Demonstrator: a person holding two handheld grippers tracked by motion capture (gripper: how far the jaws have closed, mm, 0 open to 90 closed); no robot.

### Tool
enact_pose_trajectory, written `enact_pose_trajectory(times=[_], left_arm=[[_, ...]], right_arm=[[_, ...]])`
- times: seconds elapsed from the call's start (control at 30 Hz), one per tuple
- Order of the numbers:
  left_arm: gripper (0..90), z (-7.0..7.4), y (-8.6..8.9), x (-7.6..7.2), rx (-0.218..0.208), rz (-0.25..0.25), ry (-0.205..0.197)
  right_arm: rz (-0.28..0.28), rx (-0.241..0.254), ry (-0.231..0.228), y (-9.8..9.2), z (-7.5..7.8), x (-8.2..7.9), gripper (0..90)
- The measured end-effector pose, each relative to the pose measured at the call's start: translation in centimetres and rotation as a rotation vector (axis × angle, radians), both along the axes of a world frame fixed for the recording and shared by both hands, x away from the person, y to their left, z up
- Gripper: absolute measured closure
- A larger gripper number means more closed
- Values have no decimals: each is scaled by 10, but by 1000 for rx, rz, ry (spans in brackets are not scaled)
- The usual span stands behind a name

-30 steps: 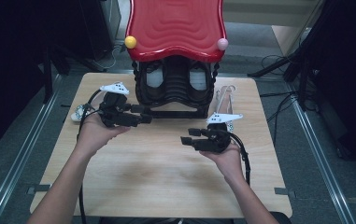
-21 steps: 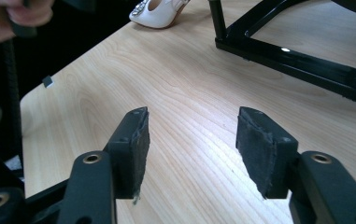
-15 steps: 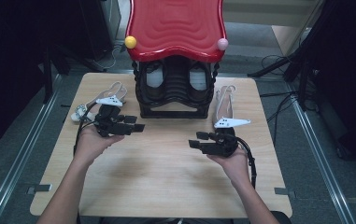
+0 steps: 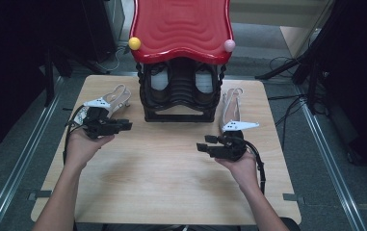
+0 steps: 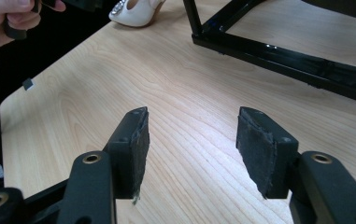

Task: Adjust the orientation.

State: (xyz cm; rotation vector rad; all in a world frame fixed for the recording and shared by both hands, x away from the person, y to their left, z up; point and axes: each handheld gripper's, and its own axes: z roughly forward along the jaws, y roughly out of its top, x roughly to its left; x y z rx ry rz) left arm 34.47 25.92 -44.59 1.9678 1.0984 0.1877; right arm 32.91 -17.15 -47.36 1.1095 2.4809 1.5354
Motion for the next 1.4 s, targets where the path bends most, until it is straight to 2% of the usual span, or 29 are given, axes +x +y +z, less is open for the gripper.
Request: enact_pose_trajectory(times=[0.1, 0.2, 0.33, 0.37, 0.53, 0.57, 0.63, 0.73, 0.9, 0.93, 1.03, 1.13, 1.23, 1.3, 1.33, 1.37, 1.4], left_arm=[[854, -8, 15, 3, -3, 30, 16], [895, -15, 28, 6, 14, 63, 28], [900, -22, 38, 10, 22, 89, 34], [900, -24, 44, 13, 11, 103, 34], [900, -25, 52, 22, 17, 127, 39], [900, -24, 55, 28, 6, 138, 47], [900, -23, 56, 31, -2, 145, 43], [900, -23, 60, 41, 6, 156, 71], [900, -23, 65, 50, -18, 183, 68], [900, -22, 65, 55, -7, 183, 75], [900, -22, 66, 65, -24, 197, 71], [900, -21, 64, 77, 16, 210, 76], [900, -19, 66, 84, -3, 211, 82], [900, -20, 69, 92, -16, 240, 75], [900, -20, 69, 92, -16, 240, 75], [900, -22, 70, 95, -15, 246, 98], [900, -24, 72, 99, -2, 264, 95]], right_arm=[[-2, 2, -3, -1, -1, 0, 456], [-6, 4, 0, -2, 0, 0, 456], [-4, -4, 1, -1, -2, 0, 454], [-5, -11, 1, 0, -3, 0, 450], [-6, -26, 2, 0, -4, -1, 448], [-7, -31, 2, -1, -4, -2, 448], [-9, -34, 2, -1, -5, -2, 447], [-25, -37, 3, -5, -6, -5, 447], [-43, -42, 3, -12, -8, -10, 447], [-48, -42, 5, -13, -8, -11, 447], [-60, -41, 9, -17, -8, -13, 447], [-70, -44, 6, -19, -8, -15, 447], [-72, -48, 7, -20, -9, -16, 447], [-75, -47, 9, -21, -9, -16, 447], [-75, -47, 9, -21, -9, -16, 447], [-74, -49, 11, -21, -9, -16, 447], [-75, -49, 14, -21, -10, -16, 447]])
